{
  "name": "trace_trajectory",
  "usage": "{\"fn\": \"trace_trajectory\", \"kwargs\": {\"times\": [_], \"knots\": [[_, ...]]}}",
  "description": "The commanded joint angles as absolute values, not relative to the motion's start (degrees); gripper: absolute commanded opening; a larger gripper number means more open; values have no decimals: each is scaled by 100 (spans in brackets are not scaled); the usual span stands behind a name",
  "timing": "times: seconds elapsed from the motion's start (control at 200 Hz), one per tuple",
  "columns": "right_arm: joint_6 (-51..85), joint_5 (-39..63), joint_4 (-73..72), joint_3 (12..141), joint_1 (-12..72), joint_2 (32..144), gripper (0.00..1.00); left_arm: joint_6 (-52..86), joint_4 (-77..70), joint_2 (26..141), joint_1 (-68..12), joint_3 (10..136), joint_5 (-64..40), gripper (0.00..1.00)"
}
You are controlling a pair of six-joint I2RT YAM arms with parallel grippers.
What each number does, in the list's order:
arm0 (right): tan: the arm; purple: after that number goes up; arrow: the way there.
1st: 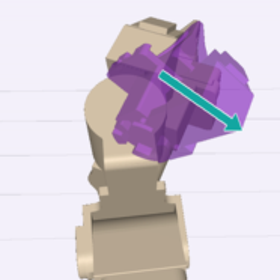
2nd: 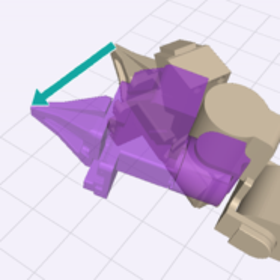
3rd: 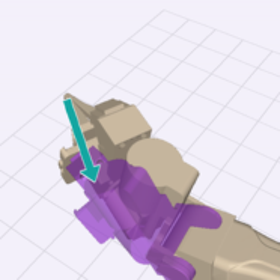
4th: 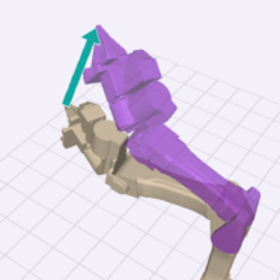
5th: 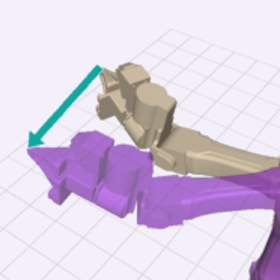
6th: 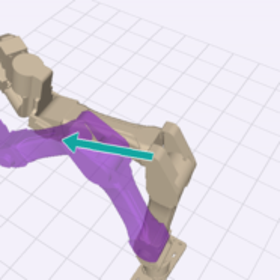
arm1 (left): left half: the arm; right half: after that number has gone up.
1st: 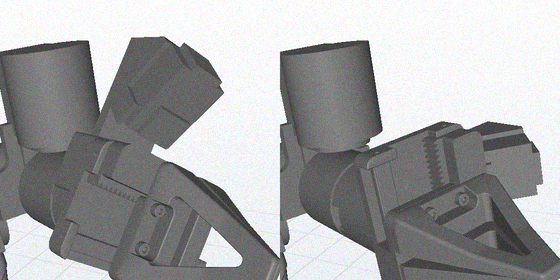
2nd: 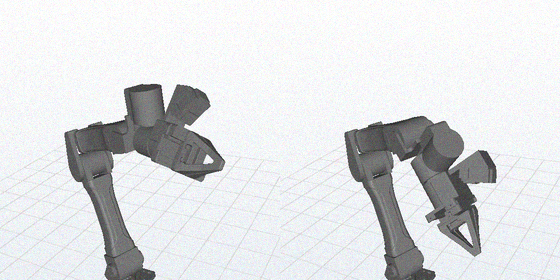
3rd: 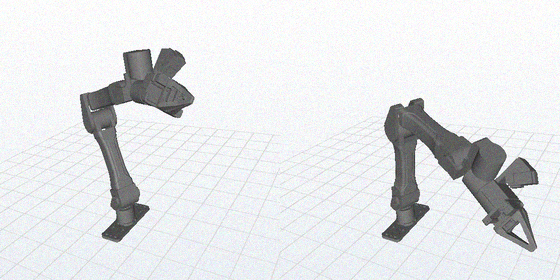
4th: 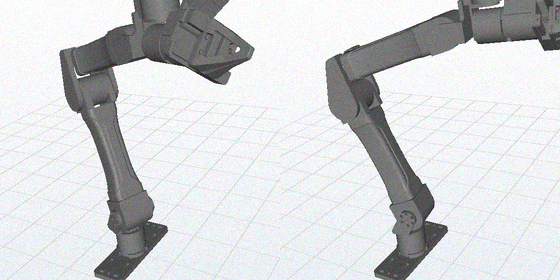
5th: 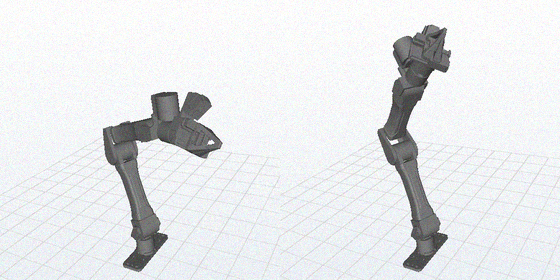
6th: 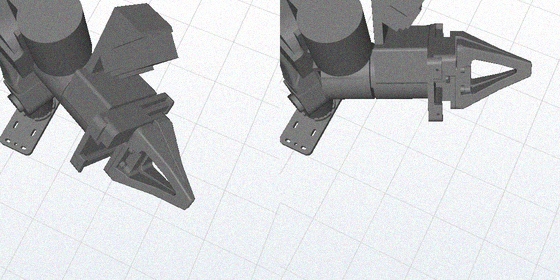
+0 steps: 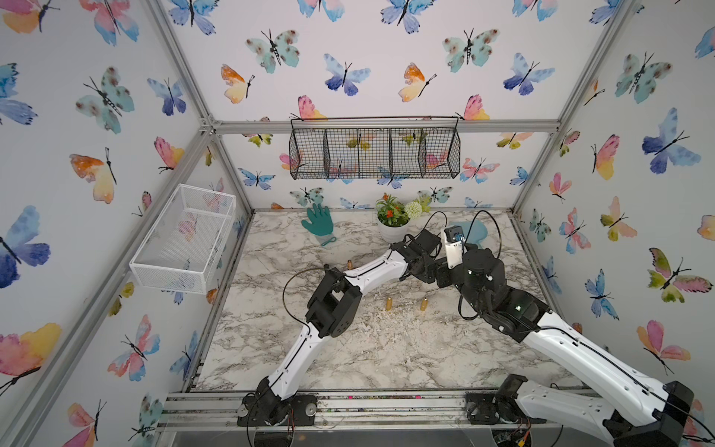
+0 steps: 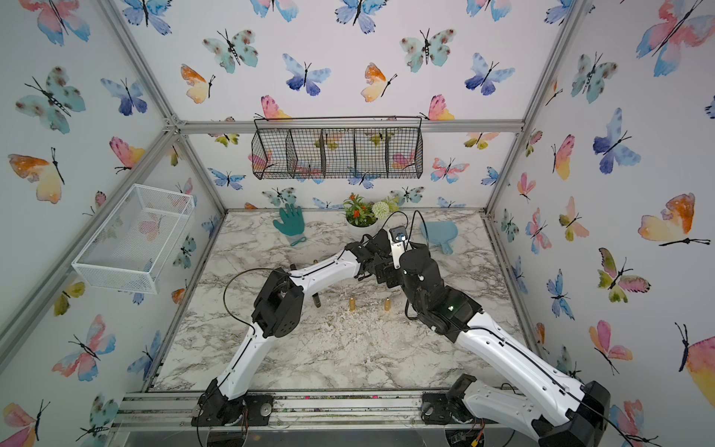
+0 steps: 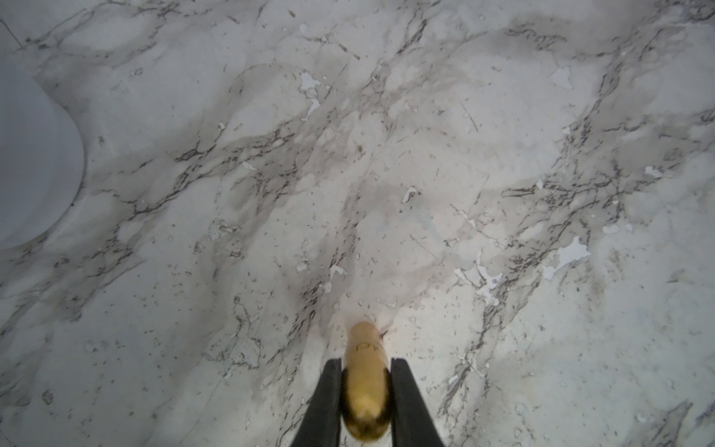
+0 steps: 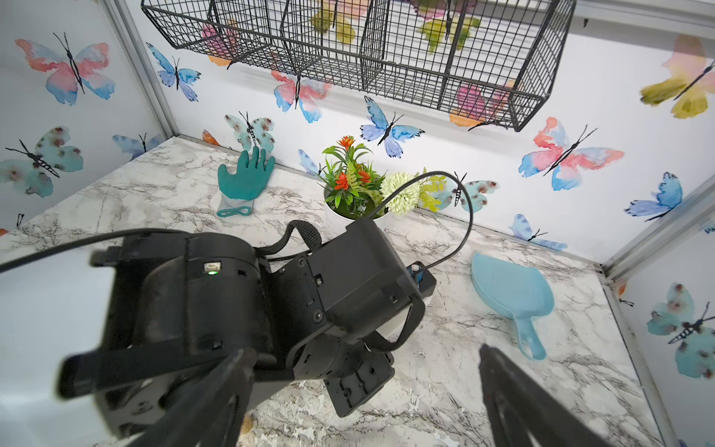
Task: Open the lipstick cap
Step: Pick up the lipstick at the center of the board, then open the cover of the lipstick.
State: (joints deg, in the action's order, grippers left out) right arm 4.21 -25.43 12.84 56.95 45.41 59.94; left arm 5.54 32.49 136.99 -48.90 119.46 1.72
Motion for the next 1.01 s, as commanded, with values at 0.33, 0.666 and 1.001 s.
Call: {"fn": "trace_trajectory", "kwargs": {"times": [0.33, 0.666, 1.001], "knots": [[114, -1800, 1188, 5700, 4562, 6330, 91, 1475, 3265, 11112, -3509, 10619, -2558, 8], [-169, -682, 704, 6128, 4553, 7348, 80, 1732, 3679, 9604, -2483, 9435, -4388, 8], [-367, 202, 761, 6696, 4544, 8073, 73, 1489, 3976, 8944, -2228, 8832, -4751, 8]]}}
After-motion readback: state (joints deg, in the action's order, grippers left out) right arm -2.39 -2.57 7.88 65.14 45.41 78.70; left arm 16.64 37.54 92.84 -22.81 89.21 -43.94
